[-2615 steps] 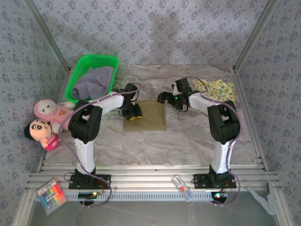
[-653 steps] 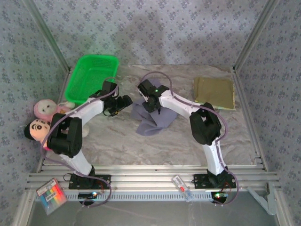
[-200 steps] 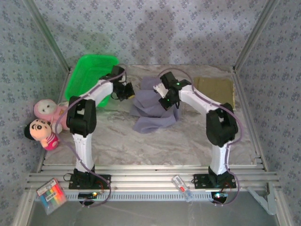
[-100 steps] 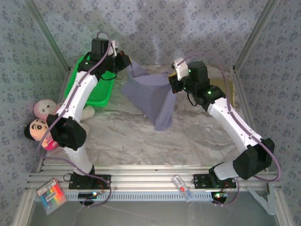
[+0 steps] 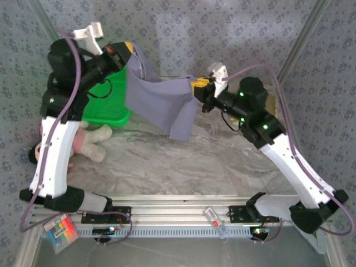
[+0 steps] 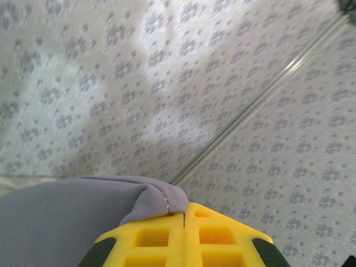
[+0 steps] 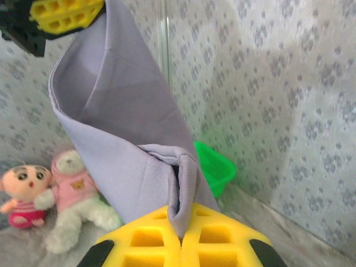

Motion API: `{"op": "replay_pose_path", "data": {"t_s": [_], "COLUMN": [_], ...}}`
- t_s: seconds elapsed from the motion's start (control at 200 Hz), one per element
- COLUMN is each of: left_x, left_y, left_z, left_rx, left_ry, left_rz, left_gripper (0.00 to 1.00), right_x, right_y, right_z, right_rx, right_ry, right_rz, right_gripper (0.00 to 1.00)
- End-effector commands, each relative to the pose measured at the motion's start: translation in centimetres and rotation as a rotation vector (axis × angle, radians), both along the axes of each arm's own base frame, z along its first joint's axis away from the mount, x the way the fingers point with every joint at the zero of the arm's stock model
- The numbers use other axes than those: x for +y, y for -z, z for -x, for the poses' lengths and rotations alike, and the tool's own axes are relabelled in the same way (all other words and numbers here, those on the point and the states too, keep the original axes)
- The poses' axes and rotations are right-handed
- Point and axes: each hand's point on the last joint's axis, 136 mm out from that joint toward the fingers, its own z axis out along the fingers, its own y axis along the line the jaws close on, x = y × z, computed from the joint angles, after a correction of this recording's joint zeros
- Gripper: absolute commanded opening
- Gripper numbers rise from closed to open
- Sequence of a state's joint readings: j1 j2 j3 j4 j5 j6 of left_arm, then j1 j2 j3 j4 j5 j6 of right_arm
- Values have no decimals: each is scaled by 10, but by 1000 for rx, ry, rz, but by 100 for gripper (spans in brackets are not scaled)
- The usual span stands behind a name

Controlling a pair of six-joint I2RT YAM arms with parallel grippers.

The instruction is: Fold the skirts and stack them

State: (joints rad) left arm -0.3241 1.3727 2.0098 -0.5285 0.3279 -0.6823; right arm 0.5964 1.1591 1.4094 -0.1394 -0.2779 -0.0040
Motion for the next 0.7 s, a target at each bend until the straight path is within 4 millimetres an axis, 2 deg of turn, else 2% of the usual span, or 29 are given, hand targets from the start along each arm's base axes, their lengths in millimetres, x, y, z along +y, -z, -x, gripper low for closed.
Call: {"op": "replay_pose_path", "data": {"t_s": [0.0,0.1,0.17,0.245,0.255,0.36,0.41,0.445,0.46,0.495,0.525,0.53,0.555,0.565,0.59,0.62,0.7], "left_x": [-4,-12,-25,-41,-43,-74,-92,-101,-104,-109,-112,-112,-113,-114,-114,-117,-116], "left_y": [4,19,46,87,90,177,232,268,278,300,313,315,320,319,324,319,335], "left_z": [-9,-29,-59,-97,-101,-164,-194,-211,-218,-228,-234,-235,-236,-237,-236,-237,-232], "left_rx": [-17,40,133,242,251,410,495,553,567,618,642,648,655,647,648,640,683], "left_ry": [-19,-19,-13,-11,-10,16,37,40,39,33,30,30,27,26,19,37,11], "left_rz": [-31,-35,-33,-59,-62,-116,-152,-194,-208,-247,-268,-271,-275,-273,-272,-255,-316], "left_gripper": [0,0,0,0,0,0,0,18,30,58,77,80,93,97,99,99,99], "right_x": [-4,-14,-23,-44,-47,-83,-100,-112,-118,-131,-139,-141,-147,-148,-150,-152,-154], "right_y": [-15,2,27,60,77,161,201,225,235,255,268,271,279,282,287,291,297], "right_z": [17,7,-8,-34,-40,-80,-96,-105,-109,-116,-121,-120,-121,-122,-121,-120,-116], "right_rx": [-29,8,71,169,204,420,509,574,600,668,721,735,774,786,806,814,818], "right_ry": [-37,34,98,203,219,376,446,491,511,559,594,602,633,645,661,678,732], "right_rz": [-79,-70,-55,-61,-47,-29,-20,-14,-14,-18,-17,-14,-11,-8,-1,6,-16], "right_gripper": [0,0,0,0,0,0,0,0,7,36,53,53,92,98,100,100,100]}}
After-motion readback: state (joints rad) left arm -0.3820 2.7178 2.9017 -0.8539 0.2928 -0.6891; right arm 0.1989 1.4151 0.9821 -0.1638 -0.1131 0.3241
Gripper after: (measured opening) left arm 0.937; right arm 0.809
